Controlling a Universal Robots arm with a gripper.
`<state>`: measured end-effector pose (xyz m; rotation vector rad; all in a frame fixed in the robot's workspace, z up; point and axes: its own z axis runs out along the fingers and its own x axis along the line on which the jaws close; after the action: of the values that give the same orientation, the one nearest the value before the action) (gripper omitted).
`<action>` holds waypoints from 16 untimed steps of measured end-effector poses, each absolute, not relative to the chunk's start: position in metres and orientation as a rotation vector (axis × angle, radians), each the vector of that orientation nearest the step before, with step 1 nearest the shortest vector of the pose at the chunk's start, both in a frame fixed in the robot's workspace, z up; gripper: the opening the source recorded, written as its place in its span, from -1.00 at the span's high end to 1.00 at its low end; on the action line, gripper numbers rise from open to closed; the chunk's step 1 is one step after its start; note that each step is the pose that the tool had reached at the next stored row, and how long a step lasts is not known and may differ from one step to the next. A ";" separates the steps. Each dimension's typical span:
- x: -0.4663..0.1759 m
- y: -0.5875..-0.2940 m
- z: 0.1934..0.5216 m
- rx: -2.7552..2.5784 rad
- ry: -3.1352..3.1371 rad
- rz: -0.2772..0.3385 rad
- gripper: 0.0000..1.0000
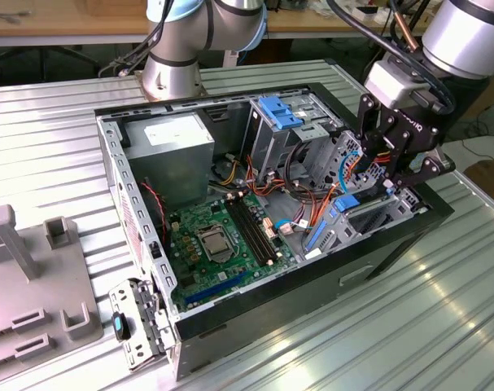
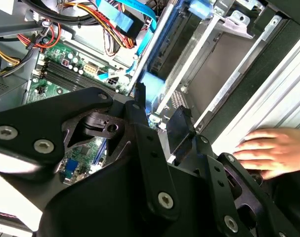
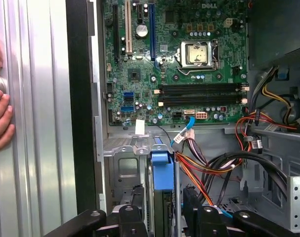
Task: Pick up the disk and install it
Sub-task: 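Insert the disk into the insertion slot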
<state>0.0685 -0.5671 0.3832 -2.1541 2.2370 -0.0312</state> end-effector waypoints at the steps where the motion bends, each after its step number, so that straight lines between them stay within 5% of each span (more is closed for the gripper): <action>1: 0.069 -0.567 0.383 -2.154 2.237 -0.031 0.11; 4: 0.069 -0.567 0.383 -2.154 2.237 -0.031 0.14; 8: 0.068 -0.567 0.383 -2.154 2.237 -0.032 0.76; 16: 0.086 -0.567 0.380 -2.154 2.237 -0.032 0.79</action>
<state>0.0861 -0.5671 0.3802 -2.1539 2.2370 -0.0318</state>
